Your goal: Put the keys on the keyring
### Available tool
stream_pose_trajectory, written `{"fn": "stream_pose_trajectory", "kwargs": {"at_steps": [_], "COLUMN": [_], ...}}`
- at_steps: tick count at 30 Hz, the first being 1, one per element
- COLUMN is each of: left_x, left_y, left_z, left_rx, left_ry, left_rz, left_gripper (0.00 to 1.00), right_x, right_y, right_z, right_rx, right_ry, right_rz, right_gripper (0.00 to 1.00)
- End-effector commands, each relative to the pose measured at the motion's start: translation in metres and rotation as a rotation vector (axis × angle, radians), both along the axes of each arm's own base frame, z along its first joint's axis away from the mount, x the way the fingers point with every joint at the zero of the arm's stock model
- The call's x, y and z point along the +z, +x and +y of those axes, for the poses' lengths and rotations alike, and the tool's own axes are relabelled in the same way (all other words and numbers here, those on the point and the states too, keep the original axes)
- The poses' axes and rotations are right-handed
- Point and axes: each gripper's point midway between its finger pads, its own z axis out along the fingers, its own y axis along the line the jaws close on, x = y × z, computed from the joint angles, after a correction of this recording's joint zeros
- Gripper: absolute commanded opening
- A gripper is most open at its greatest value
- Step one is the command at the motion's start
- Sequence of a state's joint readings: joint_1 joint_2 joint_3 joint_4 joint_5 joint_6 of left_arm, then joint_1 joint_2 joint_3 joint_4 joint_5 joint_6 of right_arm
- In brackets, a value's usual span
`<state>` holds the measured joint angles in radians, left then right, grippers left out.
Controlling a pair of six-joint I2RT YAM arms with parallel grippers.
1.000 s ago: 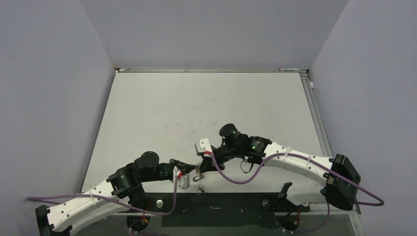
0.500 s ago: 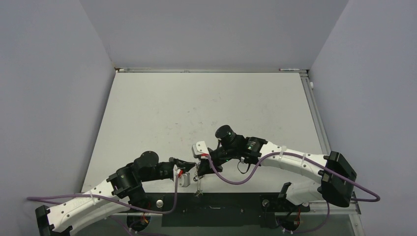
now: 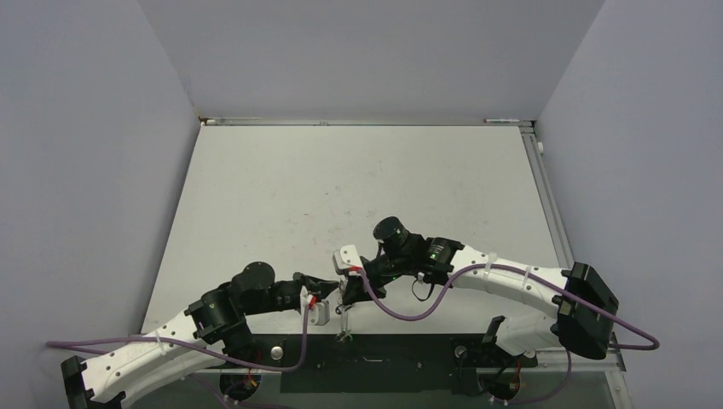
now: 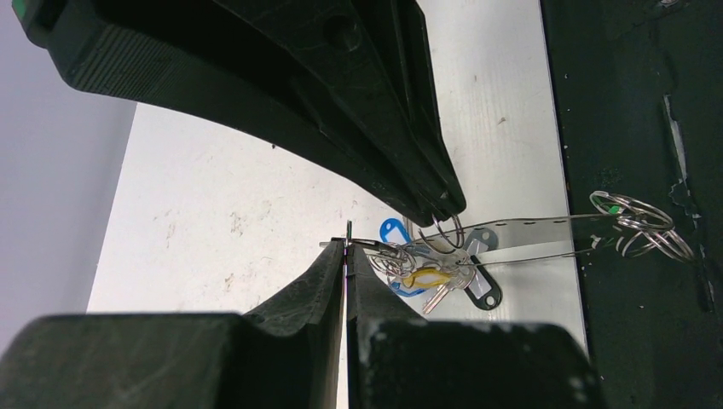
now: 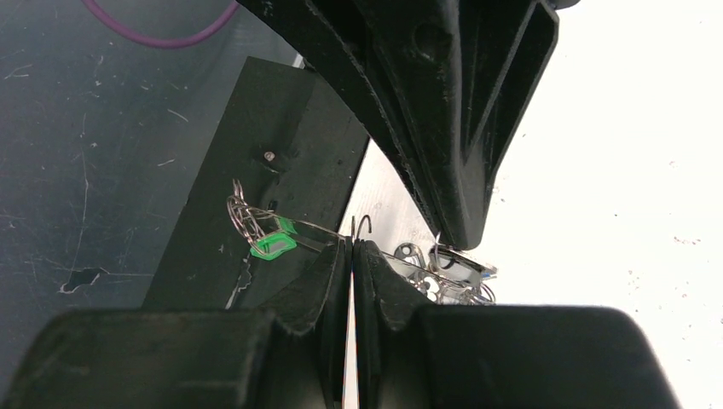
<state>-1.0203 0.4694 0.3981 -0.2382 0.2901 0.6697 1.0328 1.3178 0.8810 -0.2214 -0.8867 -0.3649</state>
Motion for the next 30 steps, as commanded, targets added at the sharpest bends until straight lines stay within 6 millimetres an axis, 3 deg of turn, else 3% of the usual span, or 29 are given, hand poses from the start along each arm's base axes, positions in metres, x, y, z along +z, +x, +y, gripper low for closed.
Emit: {"fn": "stream_pose_trajectory", "kwargs": {"at_steps": [1, 9, 30], "left_x": [0.009, 0.010, 0.005], "left_y": [-0.004, -0.007, -0.008], "left_z": [-0.004, -0.004, -0.006], "left_rx": [-0.038, -0.056, -0.072], "left_ry": [-0.031, -0.037, -0.018], "left_rz": [-0.032, -0.038, -0.030], "left_gripper": [0.00, 0.00, 0.00], "right_x": [0.038, 0.034, 0.037], "right_y": [0.013, 0.024, 0.021], "right_z": [0.007, 0.007, 0.010], "right_rx": [0.003, -0.020, -0.006], "right_ry": [0.117, 0.111, 0.118], "right_rz": [-0.078, -0.057, -0.043], "right_gripper": [0.05, 0.05, 0.05]}}
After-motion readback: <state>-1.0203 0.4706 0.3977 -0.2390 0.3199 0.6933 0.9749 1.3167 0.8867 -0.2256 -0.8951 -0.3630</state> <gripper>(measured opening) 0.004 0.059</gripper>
